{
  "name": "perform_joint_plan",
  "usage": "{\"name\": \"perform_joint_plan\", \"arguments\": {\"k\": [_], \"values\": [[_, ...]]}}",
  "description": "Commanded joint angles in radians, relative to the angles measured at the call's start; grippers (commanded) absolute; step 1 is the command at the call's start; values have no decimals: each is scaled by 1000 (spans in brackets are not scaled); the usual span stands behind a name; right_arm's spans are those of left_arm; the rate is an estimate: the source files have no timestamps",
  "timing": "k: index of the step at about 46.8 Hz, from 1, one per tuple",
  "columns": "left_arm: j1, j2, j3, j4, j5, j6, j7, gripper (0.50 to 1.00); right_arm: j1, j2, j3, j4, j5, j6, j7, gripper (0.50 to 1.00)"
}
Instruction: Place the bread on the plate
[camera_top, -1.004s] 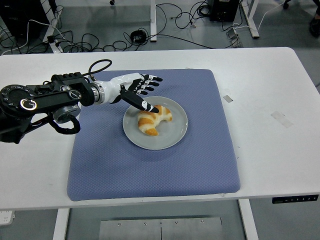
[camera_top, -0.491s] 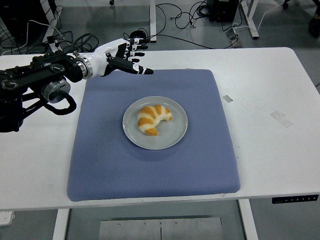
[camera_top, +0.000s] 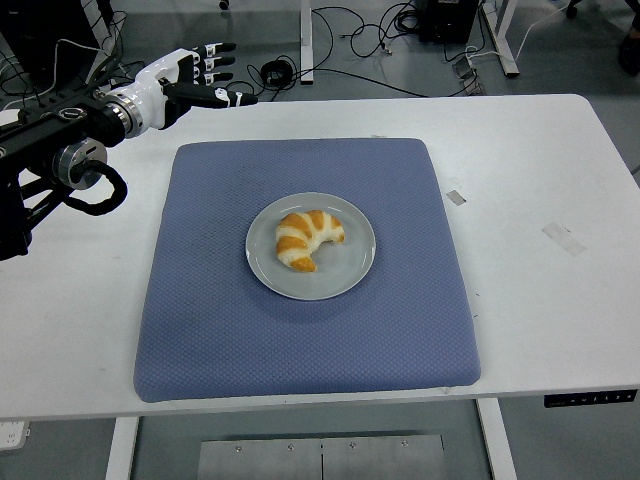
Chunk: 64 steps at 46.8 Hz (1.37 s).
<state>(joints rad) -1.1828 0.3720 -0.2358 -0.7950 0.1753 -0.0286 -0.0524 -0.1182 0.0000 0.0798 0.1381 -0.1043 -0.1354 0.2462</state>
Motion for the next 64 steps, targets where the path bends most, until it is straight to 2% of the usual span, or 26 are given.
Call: {"name": "perform_joint_plan", "arguments": {"k": [1, 22, 64], "values": [[15, -2, -48, 14, 1, -8, 2, 969, 0, 0, 0, 0, 0, 0, 1, 1000], [49, -13, -143, 59, 1, -8, -1, 969, 0, 0, 0, 0, 0, -1, 1, 1000], [78, -5, -171, 71, 1, -8, -3, 969, -1, 0, 1, 8, 0, 0, 1, 1000]]}}
